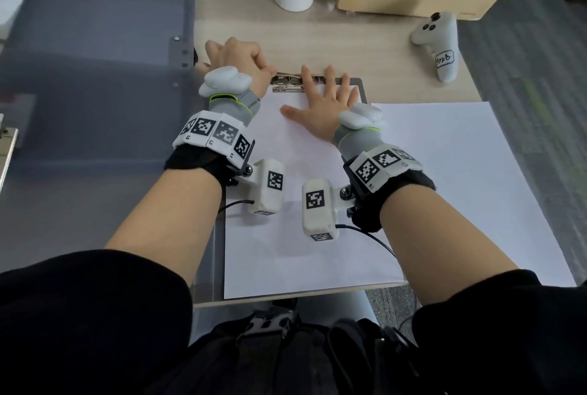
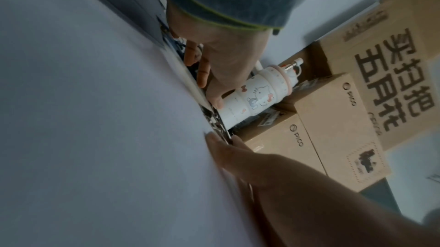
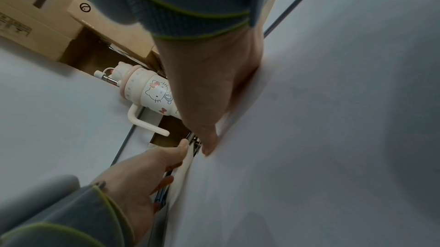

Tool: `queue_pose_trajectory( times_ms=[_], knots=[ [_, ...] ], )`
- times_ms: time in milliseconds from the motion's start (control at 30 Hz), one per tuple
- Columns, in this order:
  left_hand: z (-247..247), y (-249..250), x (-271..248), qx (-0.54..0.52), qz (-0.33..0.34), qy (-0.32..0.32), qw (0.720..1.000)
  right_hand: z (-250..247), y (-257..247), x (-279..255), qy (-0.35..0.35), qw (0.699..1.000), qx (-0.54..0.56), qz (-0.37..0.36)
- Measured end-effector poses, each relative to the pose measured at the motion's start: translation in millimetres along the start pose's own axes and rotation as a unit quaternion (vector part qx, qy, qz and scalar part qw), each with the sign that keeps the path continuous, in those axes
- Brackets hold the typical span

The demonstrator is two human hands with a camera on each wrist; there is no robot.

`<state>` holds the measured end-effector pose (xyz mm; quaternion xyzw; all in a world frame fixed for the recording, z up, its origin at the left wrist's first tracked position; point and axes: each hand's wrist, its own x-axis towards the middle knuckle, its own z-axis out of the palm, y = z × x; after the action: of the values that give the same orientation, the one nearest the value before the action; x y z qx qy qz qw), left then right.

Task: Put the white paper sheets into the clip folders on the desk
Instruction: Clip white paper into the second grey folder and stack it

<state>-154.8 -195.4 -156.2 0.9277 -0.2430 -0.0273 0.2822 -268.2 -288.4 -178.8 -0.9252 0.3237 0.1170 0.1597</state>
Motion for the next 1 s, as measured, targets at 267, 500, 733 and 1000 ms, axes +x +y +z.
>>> queue_pose_trajectory(
  times_ms=[267, 500, 733, 1000],
  knots=[
    [6, -11, -1, -0.009, -0.012, -0.032, 0.999, 1, 0, 2, -0.001, 1.000, -0.003, 0.003],
    [6, -11, -1, -0.036, -0.011, -0.030, 0.999, 1, 0, 1, 0.000, 1.000, -0.001, 0.007],
    [-1, -9, -6, -0.013, 0.018, -0.044, 0.999, 2, -1, 2, 0.004, 1.000, 0.002, 0.001],
    [17, -18, -17, 0.170, 0.073, -0.179, 0.966, -2, -2, -2, -0.001, 1.000, -0.005, 0.003]
  ],
)
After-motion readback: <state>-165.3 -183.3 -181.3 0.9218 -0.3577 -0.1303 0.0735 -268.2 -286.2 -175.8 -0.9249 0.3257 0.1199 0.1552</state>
